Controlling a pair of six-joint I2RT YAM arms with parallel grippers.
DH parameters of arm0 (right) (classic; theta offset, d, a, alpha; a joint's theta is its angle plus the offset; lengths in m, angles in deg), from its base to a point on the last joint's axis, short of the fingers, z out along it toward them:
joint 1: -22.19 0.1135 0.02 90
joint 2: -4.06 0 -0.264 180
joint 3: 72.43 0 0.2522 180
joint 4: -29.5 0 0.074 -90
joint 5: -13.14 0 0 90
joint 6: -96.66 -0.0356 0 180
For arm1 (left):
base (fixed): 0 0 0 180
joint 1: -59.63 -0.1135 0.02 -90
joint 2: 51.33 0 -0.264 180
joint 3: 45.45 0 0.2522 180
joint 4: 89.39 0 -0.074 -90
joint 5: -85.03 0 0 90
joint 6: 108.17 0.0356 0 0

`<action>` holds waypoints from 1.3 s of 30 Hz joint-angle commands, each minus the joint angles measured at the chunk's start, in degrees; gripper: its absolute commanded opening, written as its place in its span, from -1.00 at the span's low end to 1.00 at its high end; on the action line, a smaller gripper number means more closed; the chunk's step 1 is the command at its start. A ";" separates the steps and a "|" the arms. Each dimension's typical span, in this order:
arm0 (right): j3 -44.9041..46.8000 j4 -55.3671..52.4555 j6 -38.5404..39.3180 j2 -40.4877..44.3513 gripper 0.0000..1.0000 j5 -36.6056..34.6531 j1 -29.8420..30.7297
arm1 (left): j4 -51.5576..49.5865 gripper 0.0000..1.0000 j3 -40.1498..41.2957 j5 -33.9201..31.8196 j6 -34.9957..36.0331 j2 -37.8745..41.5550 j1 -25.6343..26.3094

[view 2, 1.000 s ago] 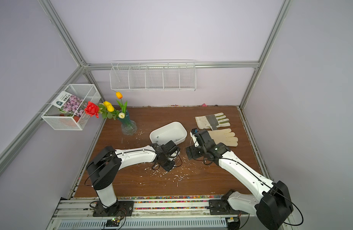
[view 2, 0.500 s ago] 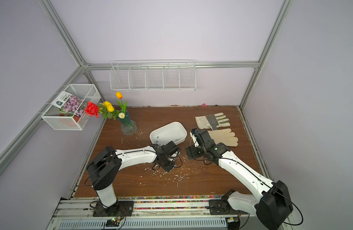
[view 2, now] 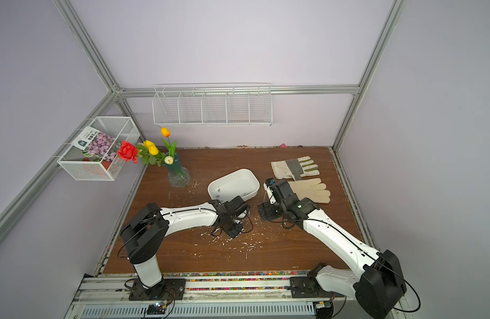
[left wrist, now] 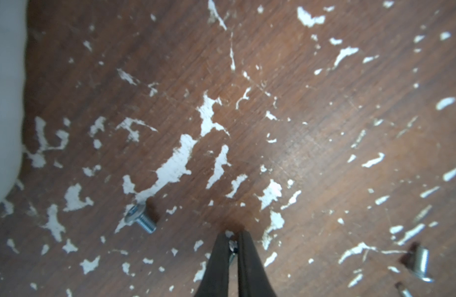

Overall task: Put the screws on the desktop into the storage box
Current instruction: Pick up the screw from the center of the board, then place the screw in the storage box.

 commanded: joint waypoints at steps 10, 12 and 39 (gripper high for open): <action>0.33 0.15 0.14 0.21 0.87 1.24 0.15 | -5.82 -0.86 -2.95 -0.81 -0.09 4.17 -0.06; 0.11 0.52 1.37 1.19 0.87 5.45 0.19 | -6.17 -0.86 -3.07 -0.81 -0.01 4.64 -0.32; -1.38 -1.45 2.61 7.82 0.94 21.63 0.28 | -10.33 -0.51 -20.30 -2.33 9.04 3.14 -14.80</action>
